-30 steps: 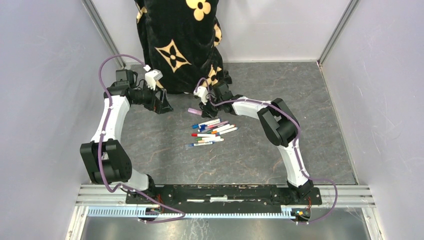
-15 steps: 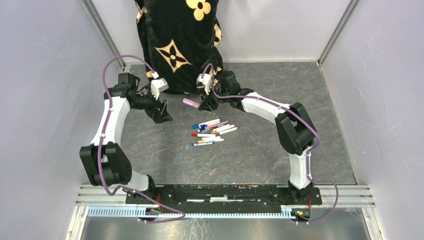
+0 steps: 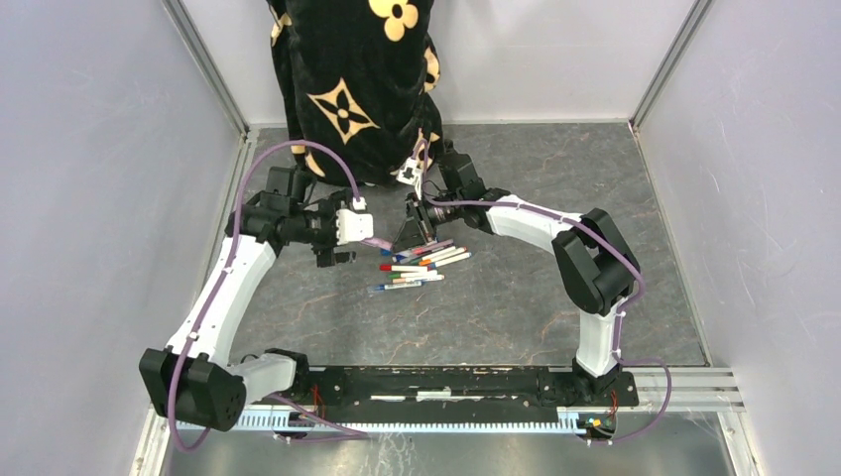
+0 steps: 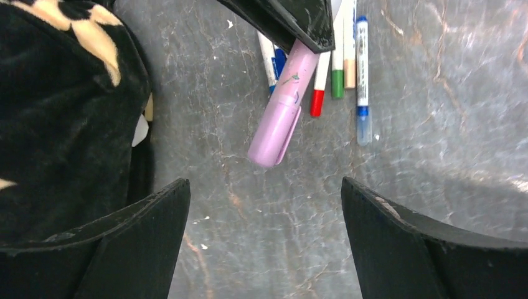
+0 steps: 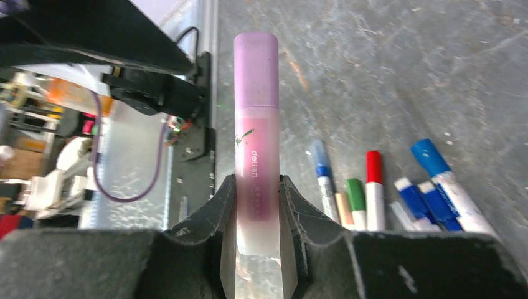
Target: Open the pen caps
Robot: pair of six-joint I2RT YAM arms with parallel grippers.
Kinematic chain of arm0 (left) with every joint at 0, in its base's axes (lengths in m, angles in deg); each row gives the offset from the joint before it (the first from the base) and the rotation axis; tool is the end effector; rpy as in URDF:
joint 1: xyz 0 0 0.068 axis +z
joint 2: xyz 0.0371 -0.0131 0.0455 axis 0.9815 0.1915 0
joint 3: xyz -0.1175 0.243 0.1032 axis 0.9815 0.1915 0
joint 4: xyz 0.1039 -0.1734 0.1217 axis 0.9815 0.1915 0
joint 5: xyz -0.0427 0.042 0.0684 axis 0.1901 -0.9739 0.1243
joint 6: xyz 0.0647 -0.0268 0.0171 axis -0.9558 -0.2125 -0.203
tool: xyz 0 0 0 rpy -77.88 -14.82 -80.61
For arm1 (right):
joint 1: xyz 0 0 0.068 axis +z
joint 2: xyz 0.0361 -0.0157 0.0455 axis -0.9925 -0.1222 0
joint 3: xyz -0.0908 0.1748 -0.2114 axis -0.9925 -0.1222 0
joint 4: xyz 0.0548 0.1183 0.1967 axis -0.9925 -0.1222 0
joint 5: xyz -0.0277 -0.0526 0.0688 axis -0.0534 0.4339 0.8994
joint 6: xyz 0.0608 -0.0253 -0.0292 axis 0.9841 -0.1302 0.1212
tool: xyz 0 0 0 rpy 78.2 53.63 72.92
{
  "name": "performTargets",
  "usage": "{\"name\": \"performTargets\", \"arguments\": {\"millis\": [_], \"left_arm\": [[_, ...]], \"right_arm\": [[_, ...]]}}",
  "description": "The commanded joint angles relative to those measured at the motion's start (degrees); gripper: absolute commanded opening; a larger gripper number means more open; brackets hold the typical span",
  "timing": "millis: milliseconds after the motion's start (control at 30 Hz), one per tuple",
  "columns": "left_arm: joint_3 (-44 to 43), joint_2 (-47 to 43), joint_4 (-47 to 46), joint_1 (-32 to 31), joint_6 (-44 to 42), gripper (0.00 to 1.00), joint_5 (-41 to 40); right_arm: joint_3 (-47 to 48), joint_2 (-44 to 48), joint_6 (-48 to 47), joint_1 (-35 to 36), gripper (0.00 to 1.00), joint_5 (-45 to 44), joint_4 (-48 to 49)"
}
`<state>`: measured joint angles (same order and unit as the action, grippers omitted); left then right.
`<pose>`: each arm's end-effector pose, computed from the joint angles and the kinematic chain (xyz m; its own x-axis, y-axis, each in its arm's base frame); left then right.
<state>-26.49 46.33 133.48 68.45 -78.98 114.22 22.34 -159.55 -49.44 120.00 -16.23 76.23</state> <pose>0.1927 -0.0714 0.3219 0.1800 0.7450 -0.6424 0.9247 0.0944 0.3687 0.3055 0.2935 0.2462 -0.6221 -0.3370 -0.7067 -0.7666 0.0785 0.6374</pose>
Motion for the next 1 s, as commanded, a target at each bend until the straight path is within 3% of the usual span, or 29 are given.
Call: {"name": "performTargets", "arguments": {"millis": [0, 200, 533, 767, 900, 967], "left_arm": [[2.7, -2.6, -1.4, -2.4, -12.7, 0.93, -4.2], [8.0, -8.0, -6.9, -5.2, -19.5, 0.86, -3.5], [7.0, -7.5, -7.9, -8.4, -26.5, 0.78, -4.4], [6.6, -7.1, -5.5, -9.9, -27.3, 0.36, -7.3], [5.9, -7.0, -5.4, -11.4, -23.9, 0.05, -7.6], [4.8, -6.3, -4.3, -11.6, -22.0, 0.02, -7.4]], "right_arm": [[-2.2, 1.0, 13.7, 0.2, 0.00, 7.8, 14.1], [-5.8, 0.7, 28.3, 1.1, 0.00, 9.9, 30.3], [-4.7, 0.7, 26.0, 2.4, 0.00, 10.1, 25.9], [-3.7, 1.4, 24.6, 2.4, 0.00, 9.4, 24.1], [-3.6, 1.7, 23.8, 2.8, 0.26, 8.5, 24.1], [-3.5, 2.0, 22.4, 3.3, 0.34, 7.9, 23.6]]}}
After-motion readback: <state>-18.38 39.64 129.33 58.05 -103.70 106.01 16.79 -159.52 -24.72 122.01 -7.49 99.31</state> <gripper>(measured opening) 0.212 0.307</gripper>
